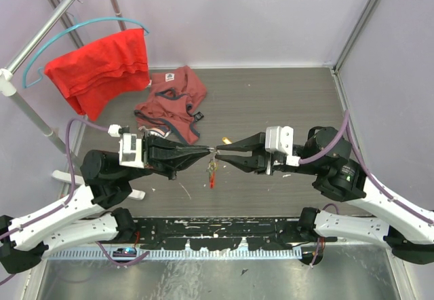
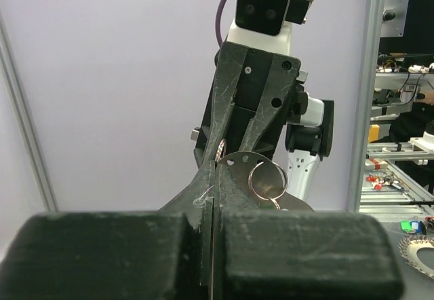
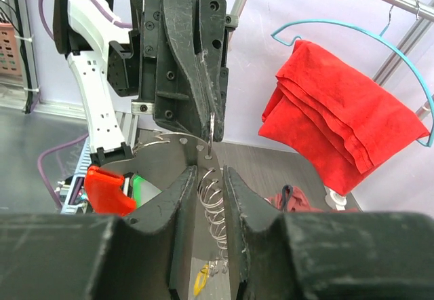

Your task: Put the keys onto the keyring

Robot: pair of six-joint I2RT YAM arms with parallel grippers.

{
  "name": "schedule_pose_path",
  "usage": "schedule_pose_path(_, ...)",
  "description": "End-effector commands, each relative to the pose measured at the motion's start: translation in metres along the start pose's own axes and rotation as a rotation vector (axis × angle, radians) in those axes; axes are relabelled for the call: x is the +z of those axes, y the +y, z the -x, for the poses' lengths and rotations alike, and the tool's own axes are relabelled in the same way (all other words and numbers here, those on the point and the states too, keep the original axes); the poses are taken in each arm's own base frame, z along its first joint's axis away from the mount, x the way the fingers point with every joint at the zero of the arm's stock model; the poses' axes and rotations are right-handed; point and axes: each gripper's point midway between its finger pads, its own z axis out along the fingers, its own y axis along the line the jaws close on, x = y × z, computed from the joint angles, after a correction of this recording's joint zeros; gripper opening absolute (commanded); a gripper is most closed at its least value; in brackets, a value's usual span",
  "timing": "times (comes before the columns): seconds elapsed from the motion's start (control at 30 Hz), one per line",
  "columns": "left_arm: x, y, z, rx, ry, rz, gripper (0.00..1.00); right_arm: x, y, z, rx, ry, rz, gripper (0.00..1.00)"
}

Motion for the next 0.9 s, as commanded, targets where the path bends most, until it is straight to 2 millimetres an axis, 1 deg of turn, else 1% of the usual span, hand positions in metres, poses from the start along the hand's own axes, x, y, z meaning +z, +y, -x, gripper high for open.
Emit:
schedule_pose_path(0.0, 0.002, -0.004, 0.013, 0.019, -0.055, -0.018, 0.00, 0.002, -0.003, 0.028, -0.017, -0.106, -0.006, 0.26)
schedule_pose_path(0.07, 0.002, -0.004, 0.012, 0.015, -0.051, -0.019, 0.00, 0.003, -0.002, 0.029, -0.015, -0.108, 0.000, 0.24)
schedule_pose_path(0.27, 0.002, -0.004, 0.009, 0.004, -0.046, -0.021, 0.00, 0.001, 0.000, 0.032, -0.009, -0.117, 0.008, 0.23)
schedule_pose_path(0.6, 0.004, -0.004, 0.002, -0.009, -0.027, -0.028, 0.00, 0.002, 0.001, 0.030, -0.007, -0.114, 0.014, 0.16)
schedule_pose_path(0.7, 0.004, -0.004, 0.001, -0.012, -0.024, -0.028, 0.00, 0.002, 0.000, 0.030, -0.009, -0.114, 0.009, 0.10)
schedule_pose_path(0.8, 0.003, -0.004, 0.000, -0.013, -0.023, -0.024, 0.00, 0.001, -0.002, 0.029, -0.007, -0.106, 0.000, 0.03)
schedule_pose_path(0.87, 0.003, -0.003, -0.002, -0.009, -0.010, -0.021, 0.00, 0.000, -0.003, 0.029, -0.009, -0.100, -0.007, 0.01)
